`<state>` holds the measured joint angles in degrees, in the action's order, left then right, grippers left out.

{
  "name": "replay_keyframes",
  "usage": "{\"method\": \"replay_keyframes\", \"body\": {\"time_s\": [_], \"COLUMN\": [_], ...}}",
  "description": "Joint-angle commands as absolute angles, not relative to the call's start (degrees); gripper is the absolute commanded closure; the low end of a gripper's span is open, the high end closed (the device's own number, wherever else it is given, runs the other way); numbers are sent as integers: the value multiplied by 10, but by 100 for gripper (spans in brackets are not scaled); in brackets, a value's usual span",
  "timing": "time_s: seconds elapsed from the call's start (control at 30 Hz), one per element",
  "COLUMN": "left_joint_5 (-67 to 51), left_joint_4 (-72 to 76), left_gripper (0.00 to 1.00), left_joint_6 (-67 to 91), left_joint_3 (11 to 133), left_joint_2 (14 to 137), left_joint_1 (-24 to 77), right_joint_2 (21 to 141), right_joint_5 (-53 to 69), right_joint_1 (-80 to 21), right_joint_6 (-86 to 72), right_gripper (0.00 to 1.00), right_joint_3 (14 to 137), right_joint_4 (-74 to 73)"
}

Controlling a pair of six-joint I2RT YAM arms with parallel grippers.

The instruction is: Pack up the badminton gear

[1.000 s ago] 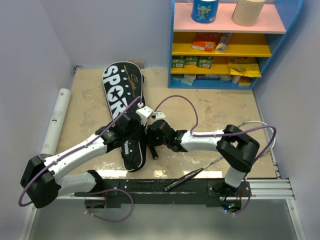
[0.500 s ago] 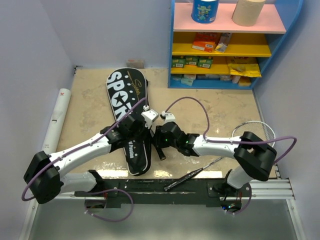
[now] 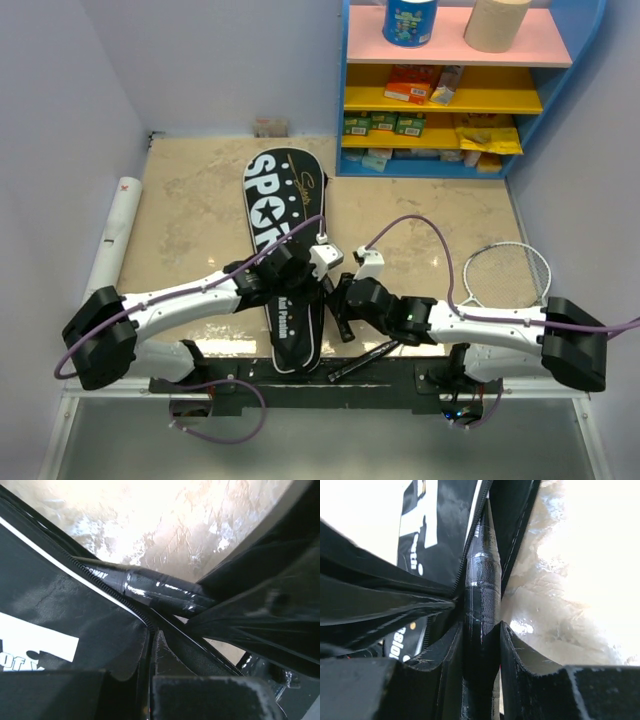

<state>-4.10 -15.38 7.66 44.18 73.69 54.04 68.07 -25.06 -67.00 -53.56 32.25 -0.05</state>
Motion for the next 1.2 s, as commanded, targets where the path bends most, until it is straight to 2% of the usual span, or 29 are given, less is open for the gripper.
{"method": "replay_keyframes", "body": {"time_s": [0.0,0.03,0.1,0.13,0.2,0.33,0.4,0.53,0.57,0.63,0.67,0.77,1.0,1.17], "left_joint_5": [-79,-77,-83,-85,-91,-73,-49,29,84,150,202,250,295,202], "left_joint_4": [-141,-141,-136,-134,-127,-124,-126,-134,-154,-207,-224,-250,-272,-192], "left_gripper": [96,86,74,63,51,40,34,32,32,32,32,32,30,40], "left_joint_6": [75,77,79,81,81,83,95,146,162,225,248,311,419,438], "left_joint_3": [445,446,445,445,445,445,444,434,433,436,440,432,396,318], "left_joint_2": [772,777,780,780,766,724,692,636,621,614,615,620,630,601], "left_joint_1": [550,550,550,550,551,550,550,550,550,549,549,549,529,440], "right_joint_2": [657,657,665,669,692,741,766,806,811,823,823,811,752,695], "right_joint_5": [-330,-330,-324,-321,-314,-283,-276,-263,-255,-248,-244,-240,-234,-244], "right_joint_1": [-679,-680,-682,-681,-681,-682,-684,-684,-685,-684,-685,-684,-685,-684], "right_joint_6": [-591,-598,-599,-600,-600,-594,-593,-588,-586,-583,-582,-576,-561,-554], "right_gripper": [86,86,86,86,86,83,78,63,54,45,41,32,32,34], "right_joint_3": [308,299,289,282,281,284,286,293,295,300,301,300,290,267], "right_joint_4": [14,16,32,38,53,81,96,116,119,125,125,122,69,40]}}
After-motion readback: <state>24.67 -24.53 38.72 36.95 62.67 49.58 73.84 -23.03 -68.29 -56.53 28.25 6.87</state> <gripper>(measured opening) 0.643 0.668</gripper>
